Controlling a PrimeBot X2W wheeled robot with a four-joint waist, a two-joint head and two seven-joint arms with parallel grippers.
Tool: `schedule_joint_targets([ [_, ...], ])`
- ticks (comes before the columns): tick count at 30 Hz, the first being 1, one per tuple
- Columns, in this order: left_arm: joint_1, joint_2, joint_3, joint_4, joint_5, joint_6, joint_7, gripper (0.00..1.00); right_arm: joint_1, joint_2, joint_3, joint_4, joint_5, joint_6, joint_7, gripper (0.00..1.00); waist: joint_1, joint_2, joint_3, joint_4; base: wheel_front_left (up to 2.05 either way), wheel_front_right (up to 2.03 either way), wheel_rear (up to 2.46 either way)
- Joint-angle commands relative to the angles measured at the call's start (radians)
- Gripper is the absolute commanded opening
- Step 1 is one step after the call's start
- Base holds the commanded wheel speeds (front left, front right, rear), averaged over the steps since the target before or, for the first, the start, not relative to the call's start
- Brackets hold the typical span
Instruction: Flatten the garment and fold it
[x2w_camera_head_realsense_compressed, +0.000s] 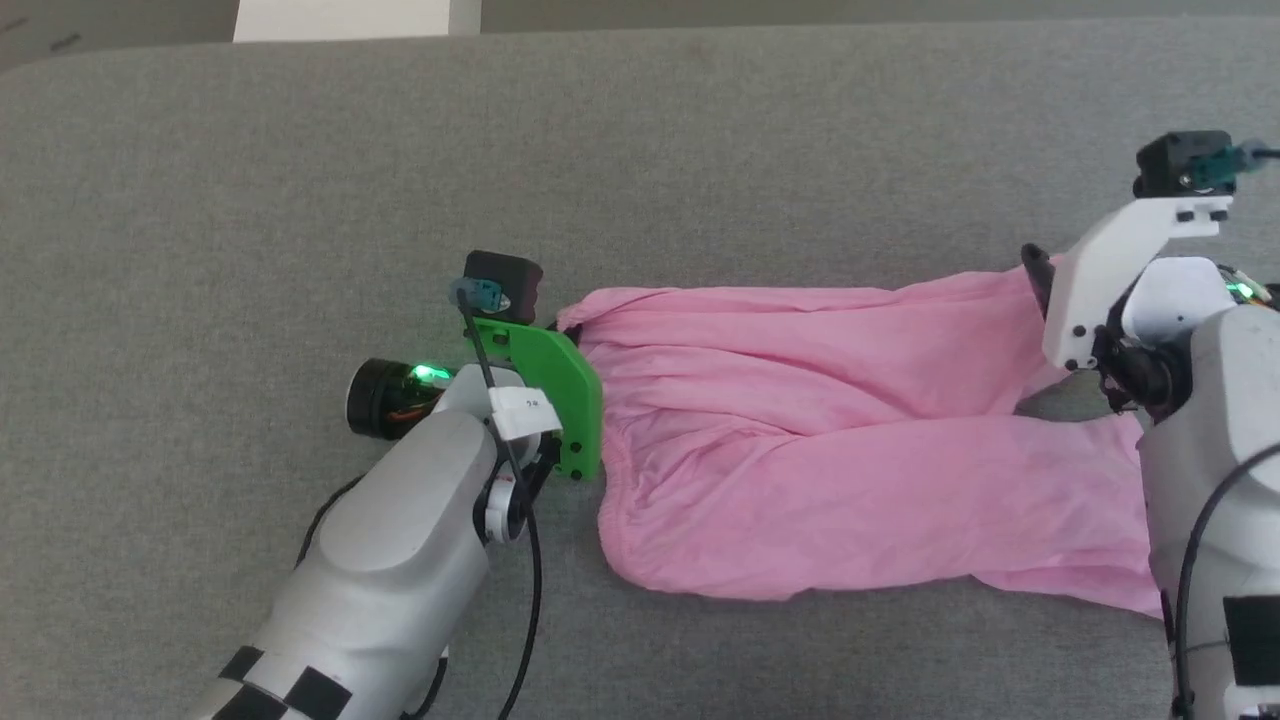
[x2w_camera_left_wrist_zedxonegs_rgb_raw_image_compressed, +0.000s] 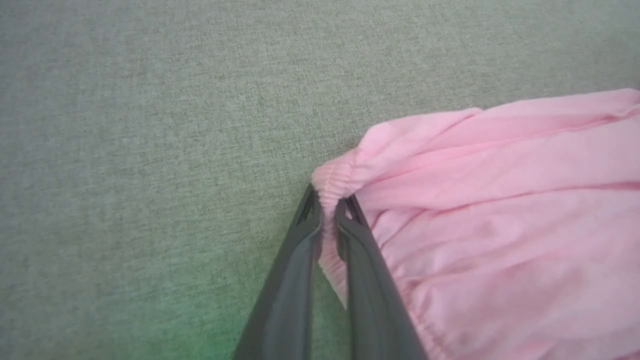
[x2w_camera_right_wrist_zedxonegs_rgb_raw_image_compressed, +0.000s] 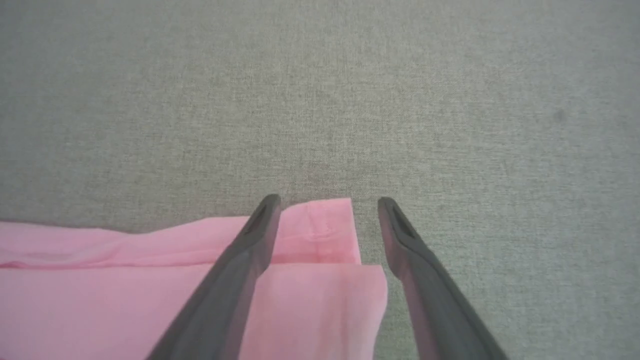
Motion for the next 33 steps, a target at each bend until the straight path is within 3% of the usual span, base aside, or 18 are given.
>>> schedule_joint_targets([
  [1,0.005,0.012,-0.003,-0.01,0.003,0.008,0.007,0.0,-0.024,-0.011,0.016,0.024,0.008,-0.002,0.033,1.0,0.0,0.0,0.028,0.015,0.0,0.0,0.0],
  [8,-0.002,0.031,-0.006,-0.07,0.008,0.025,0.03,0.0,-0.082,-0.05,0.111,0.115,0.022,-0.002,0.253,1.0,0.0,0.0,0.066,0.025,0.0,0.0,0.0],
  [9,-0.002,0.032,-0.007,-0.075,0.007,0.027,0.032,0.0,-0.085,-0.051,0.123,0.122,0.026,-0.002,0.284,0.74,0.0,0.0,0.068,0.025,0.0,0.0,0.0],
  [10,-0.001,0.034,-0.008,-0.081,0.007,0.028,0.035,0.0,-0.089,-0.056,0.137,0.125,0.029,-0.002,0.319,0.36,0.0,0.0,0.072,0.024,0.0,0.0,0.0],
  [11,-0.002,0.035,-0.009,-0.085,0.007,0.029,0.039,0.0,-0.093,-0.06,0.15,0.125,0.031,-0.002,0.343,0.14,0.0,0.0,0.074,0.024,0.0,0.0,0.0],
  [12,-0.001,0.037,-0.01,-0.09,0.007,0.03,0.042,0.0,-0.095,-0.065,0.166,0.121,0.034,-0.002,0.366,0.0,0.0,0.0,0.076,0.024,0.0,0.0,0.0],
  [15,-0.002,0.038,-0.012,-0.101,0.007,0.033,0.045,0.0,-0.1,-0.08,0.189,0.091,0.055,-0.002,0.37,0.0,0.0,0.0,0.08,0.023,0.0,0.0,0.0],
  [19,-0.011,0.044,0.0,-0.112,0.006,0.033,0.016,0.0,-0.086,-0.091,0.186,0.033,0.082,-0.002,0.278,0.0,0.0,0.0,0.072,0.023,0.0,0.0,0.0],
  [20,-0.031,0.057,0.025,-0.123,0.001,0.025,-0.027,0.0,-0.065,-0.099,0.185,-0.011,0.11,-0.002,0.185,0.0,0.0,0.0,0.055,0.021,0.0,0.0,0.0],
  [24,-0.072,0.083,0.077,-0.151,-0.029,-0.006,-0.067,0.0,-0.06,-0.116,0.202,-0.07,0.154,-0.002,0.083,0.0,0.0,0.0,0.028,0.009,0.0,0.0,0.0],
  [33,-0.249,0.159,0.168,-0.204,-0.087,-0.059,-0.012,0.0,-0.175,-0.151,0.291,-0.195,0.208,-0.002,-0.011,0.0,0.0,0.0,0.029,-0.029,0.0,0.0,0.0],
])
